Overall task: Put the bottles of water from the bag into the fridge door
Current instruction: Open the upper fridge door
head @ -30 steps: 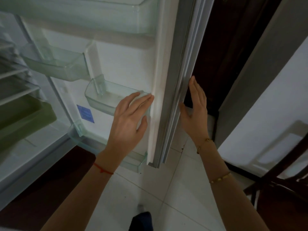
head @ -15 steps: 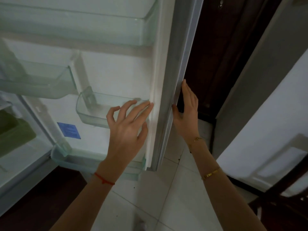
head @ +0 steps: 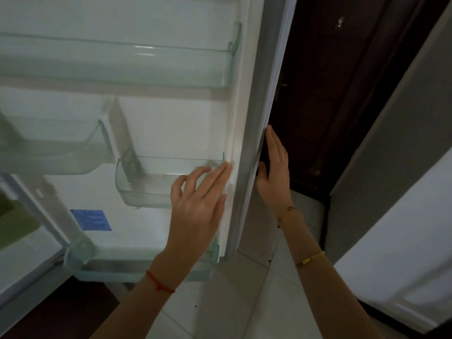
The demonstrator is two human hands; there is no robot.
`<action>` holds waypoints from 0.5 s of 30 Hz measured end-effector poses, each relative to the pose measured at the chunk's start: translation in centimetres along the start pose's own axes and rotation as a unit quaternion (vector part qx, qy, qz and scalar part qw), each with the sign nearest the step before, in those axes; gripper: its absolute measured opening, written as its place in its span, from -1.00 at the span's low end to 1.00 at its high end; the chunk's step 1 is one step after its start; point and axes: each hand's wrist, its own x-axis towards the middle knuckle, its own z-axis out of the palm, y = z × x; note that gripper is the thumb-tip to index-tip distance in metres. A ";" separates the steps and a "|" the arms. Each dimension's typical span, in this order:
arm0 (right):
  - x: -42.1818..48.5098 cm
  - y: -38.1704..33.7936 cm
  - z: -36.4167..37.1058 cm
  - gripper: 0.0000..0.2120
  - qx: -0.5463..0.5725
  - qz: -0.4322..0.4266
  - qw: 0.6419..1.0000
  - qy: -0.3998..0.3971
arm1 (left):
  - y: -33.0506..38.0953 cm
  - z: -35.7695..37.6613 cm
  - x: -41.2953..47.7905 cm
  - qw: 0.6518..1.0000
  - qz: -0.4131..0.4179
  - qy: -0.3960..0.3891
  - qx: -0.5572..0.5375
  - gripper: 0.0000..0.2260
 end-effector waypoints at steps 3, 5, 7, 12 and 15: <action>1.5 1.2 0.9 -0.33 0.002 -0.007 1.000 -0.005 | 0.0 1.5 0.9 1.000 -0.011 -0.001 0.009 -0.61; 2.6 2.0 1.4 -0.34 -0.004 -0.014 1.000 -0.009 | 0.0 2.5 1.5 1.000 -0.018 -0.007 0.016 -0.60; 3.7 2.7 2.0 -0.35 -0.003 -0.014 1.000 -0.016 | -0.1 3.4 2.2 0.999 -0.027 -0.015 0.022 -0.60; 6.6 5.0 3.5 -0.30 0.009 -0.020 0.998 -0.056 | -0.2 5.8 4.2 0.995 -0.061 -0.052 0.056 -0.56; 8.0 6.0 4.3 -0.29 0.008 -0.022 0.997 -0.074 | -0.5 7.0 5.1 0.992 -0.079 -0.067 0.078 -0.54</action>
